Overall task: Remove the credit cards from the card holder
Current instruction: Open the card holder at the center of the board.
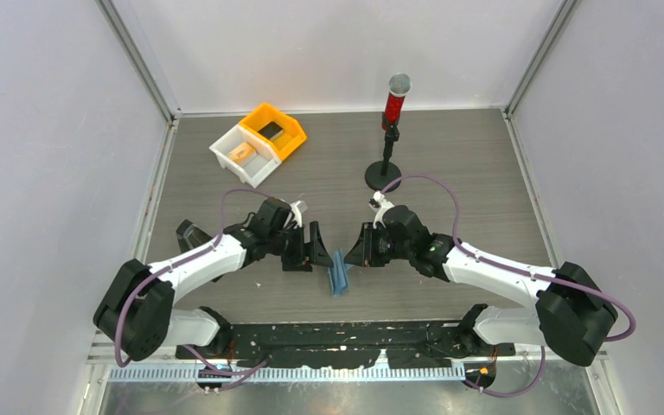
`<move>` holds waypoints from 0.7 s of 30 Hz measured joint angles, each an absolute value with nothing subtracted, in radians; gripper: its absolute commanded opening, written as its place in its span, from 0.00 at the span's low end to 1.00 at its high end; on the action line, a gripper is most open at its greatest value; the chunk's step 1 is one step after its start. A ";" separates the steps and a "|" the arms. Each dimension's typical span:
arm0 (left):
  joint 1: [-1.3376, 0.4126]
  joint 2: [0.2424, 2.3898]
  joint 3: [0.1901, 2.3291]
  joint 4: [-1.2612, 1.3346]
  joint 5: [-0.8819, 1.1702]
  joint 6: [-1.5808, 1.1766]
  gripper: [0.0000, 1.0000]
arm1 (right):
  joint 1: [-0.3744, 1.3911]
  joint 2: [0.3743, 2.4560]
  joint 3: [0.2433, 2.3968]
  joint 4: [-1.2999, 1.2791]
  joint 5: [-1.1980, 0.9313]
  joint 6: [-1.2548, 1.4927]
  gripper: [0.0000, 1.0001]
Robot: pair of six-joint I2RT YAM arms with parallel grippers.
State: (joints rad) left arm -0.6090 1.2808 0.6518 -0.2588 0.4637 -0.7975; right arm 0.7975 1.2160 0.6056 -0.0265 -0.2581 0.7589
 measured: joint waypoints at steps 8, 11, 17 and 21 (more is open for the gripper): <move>-0.622 1.329 0.653 -0.239 0.473 -0.802 0.71 | 0.797 1.216 0.606 -0.016 -0.276 0.764 0.05; -0.622 1.330 0.653 -0.236 0.473 -0.802 0.70 | 0.797 1.216 0.606 -0.014 -0.280 0.767 0.05; -0.622 1.330 0.658 -0.238 0.475 -0.793 0.70 | 0.797 1.218 0.627 -0.047 -0.289 0.781 0.05; -0.622 1.335 0.668 -0.240 0.481 -0.782 0.70 | 0.797 1.220 0.631 -0.043 -0.303 0.797 0.05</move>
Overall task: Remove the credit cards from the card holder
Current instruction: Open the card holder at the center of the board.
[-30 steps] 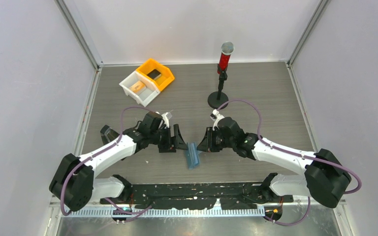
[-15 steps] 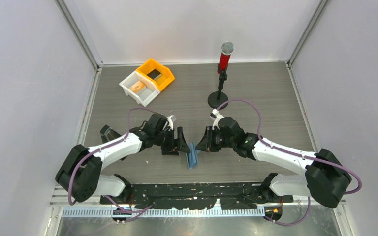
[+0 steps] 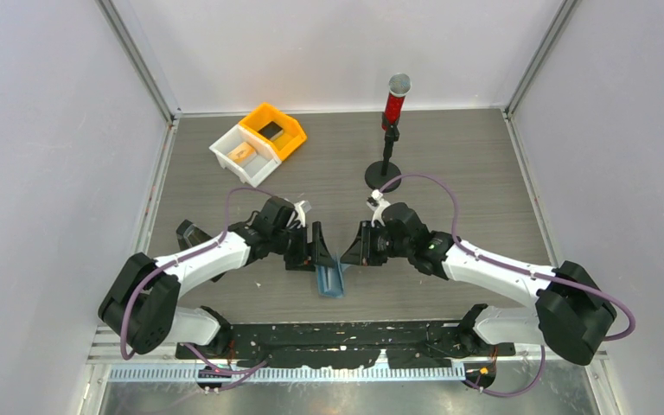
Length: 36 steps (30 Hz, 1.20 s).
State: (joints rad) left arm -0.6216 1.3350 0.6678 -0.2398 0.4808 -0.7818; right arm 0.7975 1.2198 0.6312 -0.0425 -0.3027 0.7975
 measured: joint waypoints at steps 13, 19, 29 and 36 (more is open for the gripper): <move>-0.622 1.335 0.669 -0.245 0.480 -0.777 0.60 | 0.794 1.256 0.626 0.015 -0.326 0.821 0.05; -0.622 1.335 0.669 -0.255 0.470 -0.773 0.60 | 0.762 1.264 0.578 0.014 -0.314 0.814 0.05; -0.622 1.335 0.669 -0.293 0.434 -0.750 0.59 | 0.668 1.292 0.534 -0.089 -0.252 0.736 0.05; -0.622 1.347 0.669 -0.305 0.419 -0.733 0.59 | 0.653 1.344 0.522 -0.134 -0.216 0.701 0.05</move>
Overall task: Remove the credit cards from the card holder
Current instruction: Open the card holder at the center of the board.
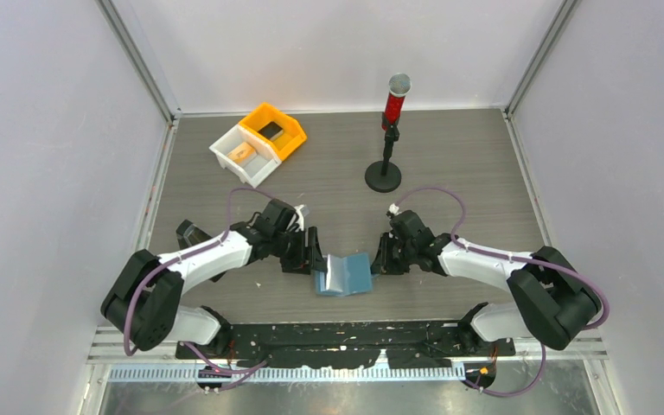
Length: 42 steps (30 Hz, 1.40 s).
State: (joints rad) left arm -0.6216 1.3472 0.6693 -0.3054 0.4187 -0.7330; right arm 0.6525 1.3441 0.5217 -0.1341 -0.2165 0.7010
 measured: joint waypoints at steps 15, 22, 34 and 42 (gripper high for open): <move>-0.622 1.376 0.669 -0.282 0.418 -0.728 0.60 | 0.648 1.352 0.528 -0.137 -0.210 0.683 0.05; -0.622 1.353 0.669 -0.310 0.376 -0.722 0.58 | 0.644 1.382 0.544 -0.116 -0.210 0.683 0.05; -0.622 1.348 0.646 -0.315 0.368 -0.722 0.50 | 0.644 1.358 0.546 -0.139 -0.191 0.675 0.42; -0.622 1.320 0.640 -0.297 0.386 -0.727 0.50 | 0.640 1.217 0.630 -0.361 -0.088 0.651 0.47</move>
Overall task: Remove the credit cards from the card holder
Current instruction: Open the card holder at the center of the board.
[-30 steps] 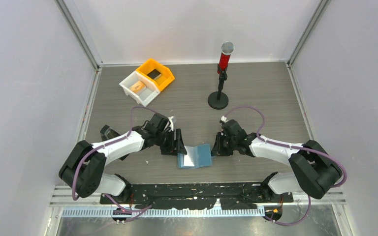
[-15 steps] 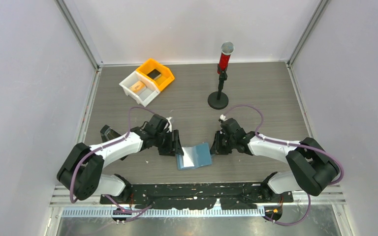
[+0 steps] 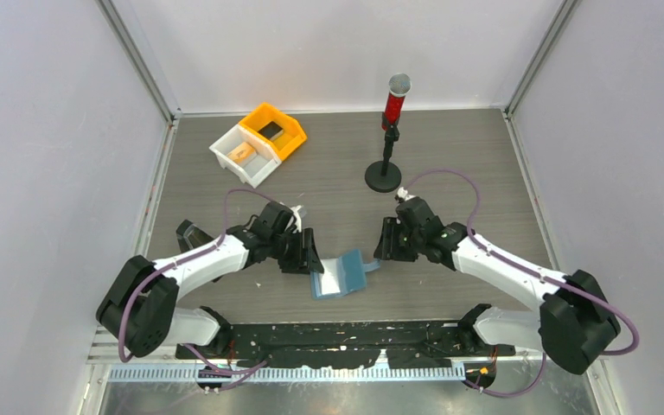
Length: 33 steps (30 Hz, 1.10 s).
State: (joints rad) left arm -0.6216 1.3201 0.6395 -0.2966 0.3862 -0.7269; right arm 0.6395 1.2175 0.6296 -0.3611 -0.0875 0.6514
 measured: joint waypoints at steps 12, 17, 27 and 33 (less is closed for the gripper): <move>-0.622 1.299 0.599 -0.246 0.420 -0.749 0.50 | 0.843 1.137 0.821 -0.382 -0.070 0.671 0.41; -0.622 1.299 0.595 -0.208 0.448 -0.764 0.50 | 0.918 1.232 0.862 -0.313 -0.091 0.699 0.39; -0.622 1.305 0.594 -0.173 0.458 -0.778 0.50 | 0.984 1.356 0.862 -0.204 -0.127 0.775 0.38; -0.622 1.314 0.581 -0.167 0.461 -0.778 0.49 | 0.991 1.451 0.862 -0.216 -0.099 0.793 0.38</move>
State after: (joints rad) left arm -0.6216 1.3144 0.5808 -0.1669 0.4610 -0.7784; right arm 0.9913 1.4509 0.8623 -0.2157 -0.0990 0.7929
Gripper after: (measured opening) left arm 0.495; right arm 0.379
